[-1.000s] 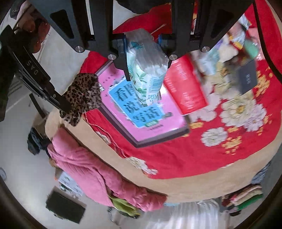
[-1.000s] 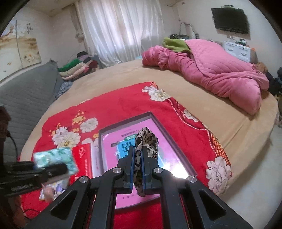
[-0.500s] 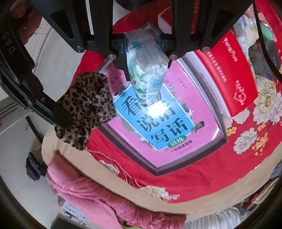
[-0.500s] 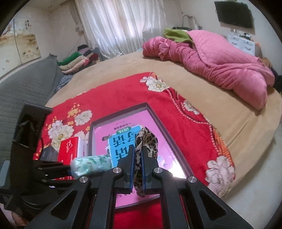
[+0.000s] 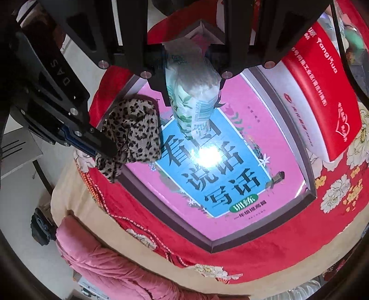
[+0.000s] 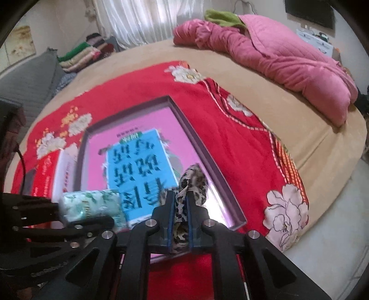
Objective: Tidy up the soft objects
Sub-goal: 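Lower the leopard-print cloth into the pink tray and open the right gripper, then lower the green-white tissue pack into the pink tray and open the left gripper, then move both open grippers back over the pile of items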
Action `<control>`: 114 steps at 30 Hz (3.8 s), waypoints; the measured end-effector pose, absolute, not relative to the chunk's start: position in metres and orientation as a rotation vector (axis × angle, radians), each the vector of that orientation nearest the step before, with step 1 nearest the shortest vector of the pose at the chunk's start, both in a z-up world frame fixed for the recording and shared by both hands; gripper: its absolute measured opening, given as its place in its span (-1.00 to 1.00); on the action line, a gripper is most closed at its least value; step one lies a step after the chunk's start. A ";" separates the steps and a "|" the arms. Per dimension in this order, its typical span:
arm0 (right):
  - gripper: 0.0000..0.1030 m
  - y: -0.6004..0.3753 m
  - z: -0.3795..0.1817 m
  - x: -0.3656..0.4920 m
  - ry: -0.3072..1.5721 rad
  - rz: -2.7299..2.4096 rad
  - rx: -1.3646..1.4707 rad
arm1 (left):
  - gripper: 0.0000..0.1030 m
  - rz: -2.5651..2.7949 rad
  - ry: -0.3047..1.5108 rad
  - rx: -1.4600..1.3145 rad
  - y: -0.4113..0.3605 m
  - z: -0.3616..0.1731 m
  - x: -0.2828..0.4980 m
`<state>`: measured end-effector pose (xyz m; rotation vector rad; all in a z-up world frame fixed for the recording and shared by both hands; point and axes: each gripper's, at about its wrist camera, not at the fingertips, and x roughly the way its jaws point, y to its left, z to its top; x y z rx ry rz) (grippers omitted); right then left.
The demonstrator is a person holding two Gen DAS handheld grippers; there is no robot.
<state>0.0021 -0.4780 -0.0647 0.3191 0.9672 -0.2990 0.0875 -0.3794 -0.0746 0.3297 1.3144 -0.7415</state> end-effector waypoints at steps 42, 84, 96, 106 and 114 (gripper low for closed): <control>0.30 -0.480 -0.018 -0.034 0.864 -0.372 0.370 | 0.28 -0.692 1.235 0.294 -0.356 -0.045 0.076; 0.45 -0.337 0.067 -0.022 0.677 -0.169 0.204 | 0.60 -0.448 1.011 0.108 -0.142 0.036 0.054; 0.45 -0.268 0.064 -0.009 0.712 -0.030 0.108 | 0.61 -0.238 1.035 -0.024 -0.013 0.023 0.070; 0.45 -0.224 0.048 -0.001 0.769 0.067 0.061 | 0.61 -0.190 1.106 -0.076 0.033 -0.013 0.064; 0.45 -0.212 0.027 0.012 0.843 0.075 0.002 | 0.61 -0.302 1.133 0.015 -0.009 -0.034 0.049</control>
